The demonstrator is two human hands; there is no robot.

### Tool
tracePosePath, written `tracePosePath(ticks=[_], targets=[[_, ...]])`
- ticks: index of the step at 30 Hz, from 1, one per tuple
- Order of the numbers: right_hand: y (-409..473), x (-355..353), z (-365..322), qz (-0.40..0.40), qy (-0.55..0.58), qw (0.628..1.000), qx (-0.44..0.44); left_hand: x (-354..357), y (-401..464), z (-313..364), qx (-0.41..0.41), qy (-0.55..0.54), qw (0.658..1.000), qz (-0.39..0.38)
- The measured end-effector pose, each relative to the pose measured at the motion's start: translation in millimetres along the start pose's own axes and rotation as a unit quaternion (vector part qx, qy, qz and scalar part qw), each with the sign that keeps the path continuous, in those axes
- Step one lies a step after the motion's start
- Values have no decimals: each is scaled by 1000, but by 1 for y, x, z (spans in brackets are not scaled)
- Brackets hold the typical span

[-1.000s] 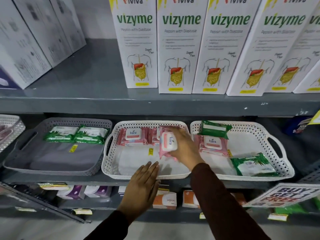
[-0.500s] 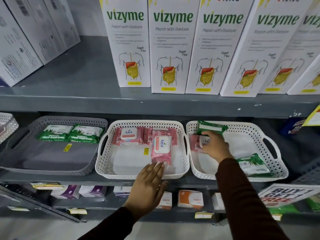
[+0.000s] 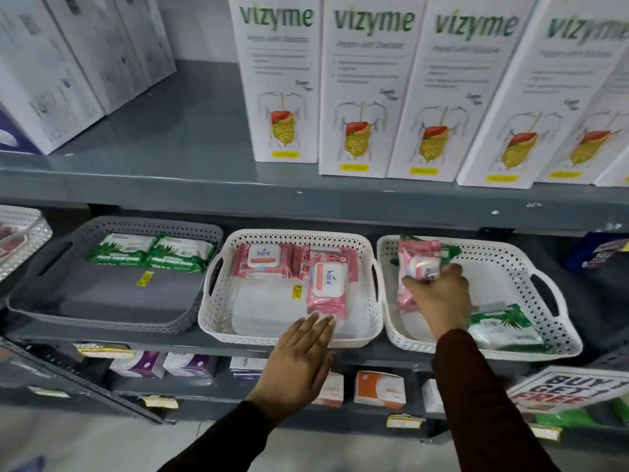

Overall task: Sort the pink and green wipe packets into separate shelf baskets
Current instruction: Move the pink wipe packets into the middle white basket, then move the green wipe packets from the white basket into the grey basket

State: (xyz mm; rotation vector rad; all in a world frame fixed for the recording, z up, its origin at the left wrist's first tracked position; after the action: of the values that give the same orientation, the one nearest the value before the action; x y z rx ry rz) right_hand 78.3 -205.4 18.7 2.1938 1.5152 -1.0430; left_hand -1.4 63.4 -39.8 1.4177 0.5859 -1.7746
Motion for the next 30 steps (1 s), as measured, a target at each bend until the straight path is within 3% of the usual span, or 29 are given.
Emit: tracePosePath(ticks=[2,4,8,13,17,20,24,27,30], targets=[[-23,10,-25,26,53,996,-64,-7,-15,-22,-6,-11,1000,2],[-42,19,-50,47,25,992,-116,-15,-31,-46,-16,-19,1000,6],[-57,33,-97,71,33,986,-150,-31,-57,-84,-20,-18,1000,15],[-74,95,-144,-83,68,980,-170,-46,-72,-115,-19,-23,999,22],[-82,162,-155,-176,25,967,-184,-52,-73,-121,-6,-26,1000,5],[-73,191,-153,-206,-44,964,-165,-52,-72,-121,2,-26,1000,6],[-66,189,-150,-224,-50,961,-155,-48,-70,-115,-18,-19,1000,16],[-64,168,-140,-232,27,961,-150,-43,-60,-102,-39,-2,999,13],[-66,134,-122,-161,97,967,-172,-35,-45,-82,-37,9,999,-2]])
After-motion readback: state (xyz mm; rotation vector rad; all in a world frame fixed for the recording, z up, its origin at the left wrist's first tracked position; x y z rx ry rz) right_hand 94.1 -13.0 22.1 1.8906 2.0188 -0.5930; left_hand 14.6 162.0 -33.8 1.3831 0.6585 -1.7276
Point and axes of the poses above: each hand's wrist, its own y-axis towards the middle knuckle, its own x-axis out of the palm, z = x × y, the point moved 1 cm from there along y, towards the middle knuckle, and after that the axes turned 15 degrees about -z, right-handed, at the moved point
